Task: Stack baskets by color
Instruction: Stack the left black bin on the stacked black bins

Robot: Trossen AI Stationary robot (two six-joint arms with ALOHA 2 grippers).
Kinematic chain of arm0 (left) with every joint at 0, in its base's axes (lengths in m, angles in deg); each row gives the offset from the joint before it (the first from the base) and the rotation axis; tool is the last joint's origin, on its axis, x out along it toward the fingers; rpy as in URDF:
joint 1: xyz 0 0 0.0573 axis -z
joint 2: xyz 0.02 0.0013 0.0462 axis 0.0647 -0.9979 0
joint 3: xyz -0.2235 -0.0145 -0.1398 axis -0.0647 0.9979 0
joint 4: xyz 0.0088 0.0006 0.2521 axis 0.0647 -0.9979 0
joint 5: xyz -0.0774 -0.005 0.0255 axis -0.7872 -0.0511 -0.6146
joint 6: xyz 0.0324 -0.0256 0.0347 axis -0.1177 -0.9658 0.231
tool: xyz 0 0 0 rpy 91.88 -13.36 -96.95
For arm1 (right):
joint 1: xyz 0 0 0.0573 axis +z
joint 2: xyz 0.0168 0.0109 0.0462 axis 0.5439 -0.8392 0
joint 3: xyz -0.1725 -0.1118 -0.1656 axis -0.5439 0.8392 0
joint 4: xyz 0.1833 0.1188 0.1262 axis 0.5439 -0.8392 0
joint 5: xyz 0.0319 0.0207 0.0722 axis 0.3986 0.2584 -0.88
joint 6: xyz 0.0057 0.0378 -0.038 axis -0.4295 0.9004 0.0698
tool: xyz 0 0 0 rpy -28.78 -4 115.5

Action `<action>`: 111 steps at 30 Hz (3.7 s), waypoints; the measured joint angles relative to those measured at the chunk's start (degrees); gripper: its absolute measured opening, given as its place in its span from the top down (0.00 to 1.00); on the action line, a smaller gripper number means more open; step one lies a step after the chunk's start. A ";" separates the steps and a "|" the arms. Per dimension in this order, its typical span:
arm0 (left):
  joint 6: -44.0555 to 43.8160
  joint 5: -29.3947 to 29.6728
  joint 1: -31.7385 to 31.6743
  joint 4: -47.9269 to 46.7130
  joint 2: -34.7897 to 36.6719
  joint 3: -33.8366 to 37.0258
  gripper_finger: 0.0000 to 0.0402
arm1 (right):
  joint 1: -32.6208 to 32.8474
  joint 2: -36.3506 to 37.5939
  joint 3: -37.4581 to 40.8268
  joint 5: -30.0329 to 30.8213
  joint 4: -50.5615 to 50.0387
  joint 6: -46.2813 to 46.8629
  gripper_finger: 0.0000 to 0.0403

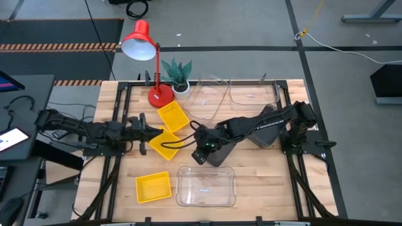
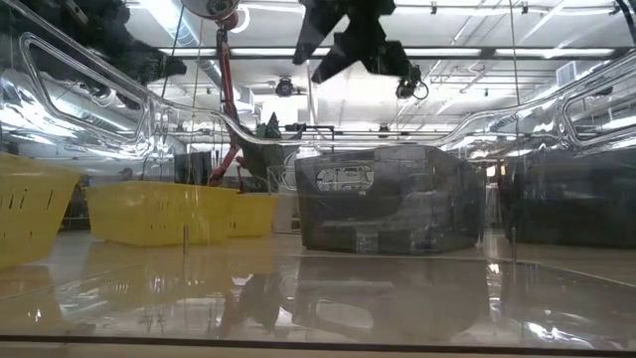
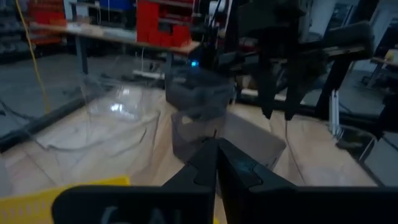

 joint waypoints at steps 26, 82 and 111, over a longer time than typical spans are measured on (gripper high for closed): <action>0.18 -1.12 2.69 -9.58 13.57 0.02 0.96 | 3.07 -6.61 -4.52 6.40 -8.26 -0.31 0.68; 0.35 -0.69 2.69 -11.48 13.51 0.02 0.95 | 1.07 -26.71 -24.55 -0.44 -29.04 -4.47 0.98; 2.71 0.25 3.85 -14.11 13.53 0.02 0.95 | 1.07 -26.41 -24.55 -3.34 -31.70 -4.53 0.99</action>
